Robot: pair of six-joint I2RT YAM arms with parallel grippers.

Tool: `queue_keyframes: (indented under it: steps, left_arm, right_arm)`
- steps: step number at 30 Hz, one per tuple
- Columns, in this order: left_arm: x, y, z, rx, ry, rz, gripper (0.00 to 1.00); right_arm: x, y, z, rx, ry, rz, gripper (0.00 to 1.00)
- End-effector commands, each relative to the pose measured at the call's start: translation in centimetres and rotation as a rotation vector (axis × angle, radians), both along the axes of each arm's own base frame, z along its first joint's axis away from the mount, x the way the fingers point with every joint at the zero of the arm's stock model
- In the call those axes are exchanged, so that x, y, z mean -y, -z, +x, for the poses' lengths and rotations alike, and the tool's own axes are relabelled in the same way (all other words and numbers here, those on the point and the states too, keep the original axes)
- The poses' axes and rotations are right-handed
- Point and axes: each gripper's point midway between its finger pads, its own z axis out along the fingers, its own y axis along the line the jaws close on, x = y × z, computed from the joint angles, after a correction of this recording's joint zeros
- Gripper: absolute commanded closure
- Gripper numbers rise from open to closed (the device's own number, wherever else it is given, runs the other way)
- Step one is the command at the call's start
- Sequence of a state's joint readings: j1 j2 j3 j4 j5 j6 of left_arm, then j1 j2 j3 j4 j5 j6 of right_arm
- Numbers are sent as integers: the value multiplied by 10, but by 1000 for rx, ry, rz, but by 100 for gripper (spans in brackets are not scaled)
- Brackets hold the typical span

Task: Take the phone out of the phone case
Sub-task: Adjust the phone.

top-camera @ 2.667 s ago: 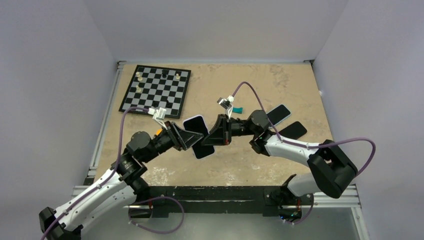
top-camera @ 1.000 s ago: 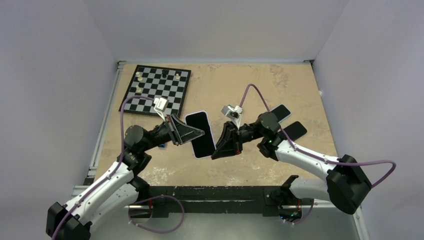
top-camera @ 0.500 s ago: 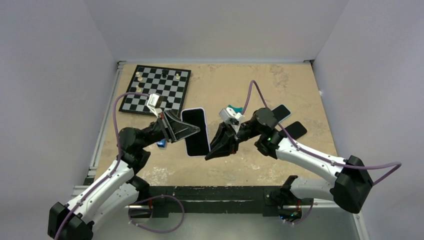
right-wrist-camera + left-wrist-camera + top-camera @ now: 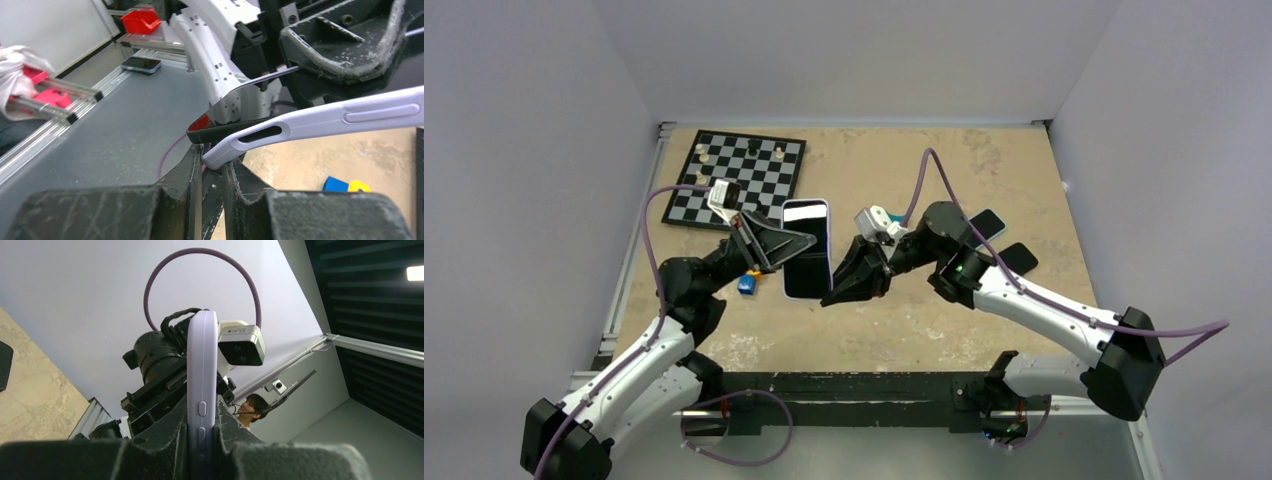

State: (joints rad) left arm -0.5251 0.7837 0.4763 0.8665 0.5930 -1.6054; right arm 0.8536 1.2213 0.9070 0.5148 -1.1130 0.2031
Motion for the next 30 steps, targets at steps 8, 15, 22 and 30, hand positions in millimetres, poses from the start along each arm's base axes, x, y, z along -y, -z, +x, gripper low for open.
queue_keyframes:
  steps: [8, 15, 22, 30]
  left_arm:
    - [1, 11, -6, -44, 14, -21, 100]
    - [-1, 9, 1, 15, -55, -27, 100]
    - [-13, 32, 15, 94, -261, 116, 100]
    - [-29, 41, 27, 113, -414, 172, 100]
  right_arm:
    - [48, 10, 180, -133, 1232, 9, 100]
    - [18, 20, 134, -269, 955, -20, 100]
    - [-1, 52, 70, -498, 556, -192, 100]
    - [16, 67, 41, -522, 480, -346, 55]
